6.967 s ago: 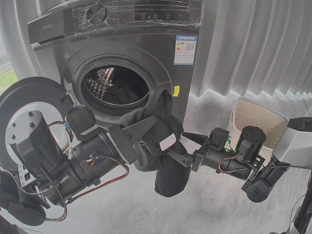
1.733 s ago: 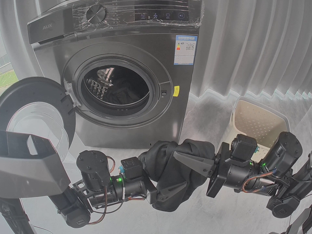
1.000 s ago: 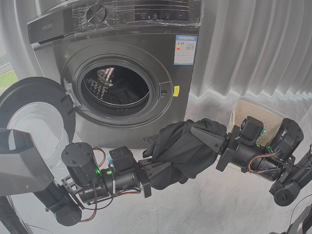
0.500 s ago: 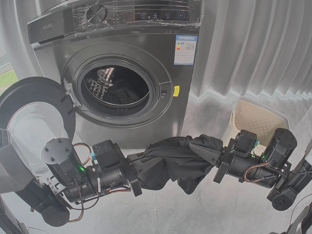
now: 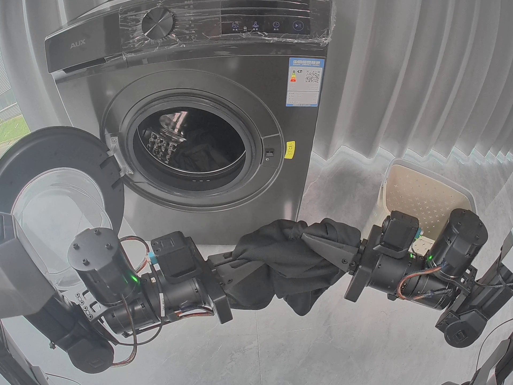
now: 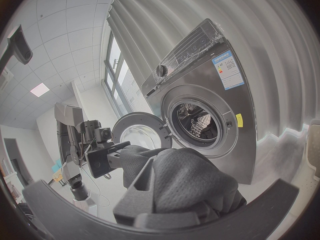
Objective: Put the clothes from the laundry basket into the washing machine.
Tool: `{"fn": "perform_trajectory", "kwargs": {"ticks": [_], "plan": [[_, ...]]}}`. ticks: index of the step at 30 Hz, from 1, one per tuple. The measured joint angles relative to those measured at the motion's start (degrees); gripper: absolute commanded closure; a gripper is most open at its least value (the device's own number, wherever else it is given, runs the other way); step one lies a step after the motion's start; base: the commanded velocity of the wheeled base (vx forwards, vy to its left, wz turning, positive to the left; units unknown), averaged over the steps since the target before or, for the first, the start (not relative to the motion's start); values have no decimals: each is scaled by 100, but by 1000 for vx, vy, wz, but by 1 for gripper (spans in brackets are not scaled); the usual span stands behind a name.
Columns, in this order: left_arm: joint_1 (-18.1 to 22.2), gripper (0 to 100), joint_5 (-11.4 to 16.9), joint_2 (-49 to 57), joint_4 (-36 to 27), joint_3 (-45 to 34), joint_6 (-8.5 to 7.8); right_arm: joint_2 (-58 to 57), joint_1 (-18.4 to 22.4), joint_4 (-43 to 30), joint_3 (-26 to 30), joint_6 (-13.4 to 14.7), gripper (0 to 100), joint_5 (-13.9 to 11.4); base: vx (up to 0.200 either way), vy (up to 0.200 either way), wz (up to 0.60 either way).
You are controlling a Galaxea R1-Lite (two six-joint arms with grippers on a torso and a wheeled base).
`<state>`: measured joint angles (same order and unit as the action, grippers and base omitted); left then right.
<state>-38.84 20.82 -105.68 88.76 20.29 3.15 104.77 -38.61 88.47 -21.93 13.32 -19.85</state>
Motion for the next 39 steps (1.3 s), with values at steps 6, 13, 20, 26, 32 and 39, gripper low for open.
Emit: {"fn": "perform_trajectory", "kwargs": {"ticks": [6, 13, 20, 26, 32, 39], "plan": [[21, 100, 0, -27, 11, 20, 0, -9, -6, 16, -12, 6, 0, -7, 0, 0, 0], [52, 100, -9, -2, 17, 85, 55, -6, 22, 21, 68, 0, 0, -10, 0, 0, 0], [146, 100, -93, 26, 17, 199, 87, -13, -30, 18, 727, -55, 0, -45, 0, 0, 0], [180, 100, -145, 41, 17, 295, 98, -16, -166, 18, 1172, -99, 0, -62, 0, 0, 0], [180, 100, -150, 119, 20, 324, 98, 11, -155, 21, 1218, -106, 0, -60, 0, 0, 0], [155, 100, -150, 288, 20, 341, 99, 118, -146, 24, 1213, -112, 0, -32, 0, 0, 0]]}}
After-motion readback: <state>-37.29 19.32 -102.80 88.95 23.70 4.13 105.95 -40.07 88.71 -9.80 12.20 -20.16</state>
